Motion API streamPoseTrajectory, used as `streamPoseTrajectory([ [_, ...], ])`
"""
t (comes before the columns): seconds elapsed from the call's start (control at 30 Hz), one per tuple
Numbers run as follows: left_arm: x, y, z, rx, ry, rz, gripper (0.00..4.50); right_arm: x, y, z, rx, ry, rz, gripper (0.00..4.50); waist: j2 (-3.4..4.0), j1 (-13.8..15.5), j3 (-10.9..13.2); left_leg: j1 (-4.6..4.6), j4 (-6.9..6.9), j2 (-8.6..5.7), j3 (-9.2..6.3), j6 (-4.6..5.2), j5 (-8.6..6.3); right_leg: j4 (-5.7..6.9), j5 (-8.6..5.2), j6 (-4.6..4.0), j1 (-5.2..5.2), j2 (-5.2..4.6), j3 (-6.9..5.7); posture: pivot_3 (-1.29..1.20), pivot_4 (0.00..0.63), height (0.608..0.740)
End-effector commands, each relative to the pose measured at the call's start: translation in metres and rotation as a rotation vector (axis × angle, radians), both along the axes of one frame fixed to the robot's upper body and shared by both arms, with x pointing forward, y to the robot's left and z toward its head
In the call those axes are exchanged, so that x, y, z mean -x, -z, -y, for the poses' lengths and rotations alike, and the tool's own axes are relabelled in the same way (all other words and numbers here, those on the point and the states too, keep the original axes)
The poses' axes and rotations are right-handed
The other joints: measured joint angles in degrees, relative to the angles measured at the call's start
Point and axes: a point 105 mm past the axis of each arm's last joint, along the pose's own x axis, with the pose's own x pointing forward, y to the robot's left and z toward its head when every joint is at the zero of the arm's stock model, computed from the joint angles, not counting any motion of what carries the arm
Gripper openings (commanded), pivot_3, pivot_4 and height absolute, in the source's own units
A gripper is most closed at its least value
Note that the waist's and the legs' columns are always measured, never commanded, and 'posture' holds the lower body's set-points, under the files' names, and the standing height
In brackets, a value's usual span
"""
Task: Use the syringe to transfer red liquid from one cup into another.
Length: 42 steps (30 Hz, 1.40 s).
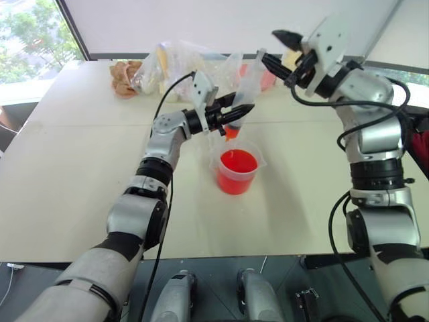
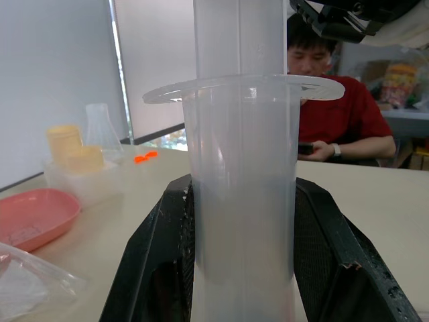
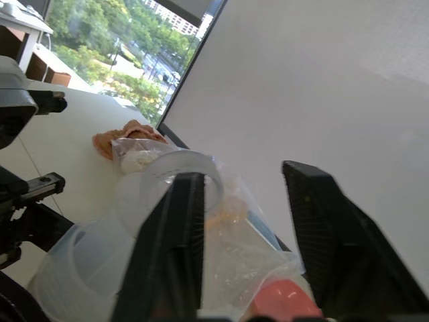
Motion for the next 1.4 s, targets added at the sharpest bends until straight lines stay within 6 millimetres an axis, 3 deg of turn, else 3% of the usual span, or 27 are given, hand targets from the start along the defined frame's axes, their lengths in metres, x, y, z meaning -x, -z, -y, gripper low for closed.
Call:
streamPoseTrajectory([
  [0.03,0.003,-0.012,0.005,-0.017,0.019,0.051,1.36,0.011,-0.018,-0.003,-0.019,-0.034,0.081,0.32,0.00,0.0,0.0,0.00,0.00,0.00,0.00,0.00,0.00,0.00,0.00,0.00,0.00,0.00,0.00,0.00,0.150,0.737],
  [0.07,0.003,-0.014,0.005,-0.012,0.019,0.052,1.36,0.011,-0.017,-0.003,-0.016,-0.037,0.075,0.14,0.00,0.0,0.0,0.00,0.00,0.00,0.00,0.00,0.00,0.00,0.00,0.00,0.00,0.00,0.00,0.00,0.150,0.737],
  [0.3,0.003,-0.034,0.003,0.044,0.011,0.072,1.36,0.010,0.007,-0.011,-0.035,-0.078,-0.012,0.14,0.00,0.0,0.0,0.00,0.00,0.00,0.00,0.00,0.00,0.00,0.00,0.00,0.00,0.00,0.00,0.00,0.150,0.737],
  [0.57,0.005,-0.041,0.003,0.063,0.017,0.081,1.36,0.012,0.038,-0.019,-0.069,-0.101,-0.098,0.14,0.00,0.0,0.0,0.00,0.01,0.00,-0.01,0.00,0.00,0.03,0.00,0.00,0.00,0.00,0.00,0.00,0.150,0.737],
  [1.4,0.001,-0.064,-0.007,0.125,-0.042,0.130,1.36,0.005,0.076,-0.033,-0.104,-0.117,-0.196,0.14,0.00,0.0,0.0,0.01,0.01,0.00,-0.02,0.00,0.00,0.04,0.00,0.00,0.00,0.01,-0.01,0.00,0.150,0.737],
])
